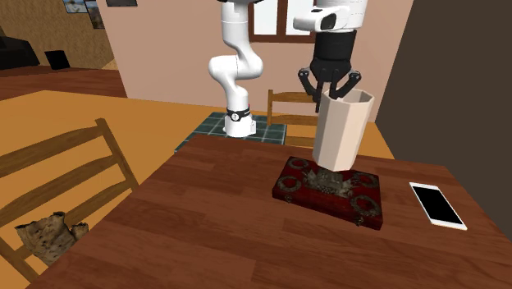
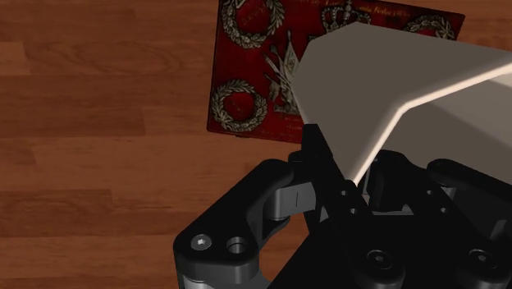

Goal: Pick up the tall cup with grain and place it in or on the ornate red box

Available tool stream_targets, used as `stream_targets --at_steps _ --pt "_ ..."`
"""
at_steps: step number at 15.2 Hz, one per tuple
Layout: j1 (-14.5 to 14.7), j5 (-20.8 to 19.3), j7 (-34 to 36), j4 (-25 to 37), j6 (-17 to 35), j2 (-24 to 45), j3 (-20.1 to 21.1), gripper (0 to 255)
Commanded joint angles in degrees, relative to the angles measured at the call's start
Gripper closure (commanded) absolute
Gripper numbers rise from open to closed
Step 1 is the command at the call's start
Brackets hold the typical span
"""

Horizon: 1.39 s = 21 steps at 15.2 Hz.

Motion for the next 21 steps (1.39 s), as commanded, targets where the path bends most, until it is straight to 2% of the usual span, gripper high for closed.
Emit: stream_targets --at_steps 1,11,18,19,21 --pt "-0.03 0.0 -0.08 -1.48 1.58 0.01 -0.02 255" --pt "0.02 -0.31 -0.17 -7.43 8.85 1.37 -0.1 255" --pt "0.02 -0.31 -0.17 -7.43 8.85 1.37 -0.11 255" --pt "0.02 -0.31 -0.16 -7.4 8.84 1.39 -0.1 0" --pt "0.02 -0.31 -0.16 -7.43 8.86 1.38 -0.1 0"
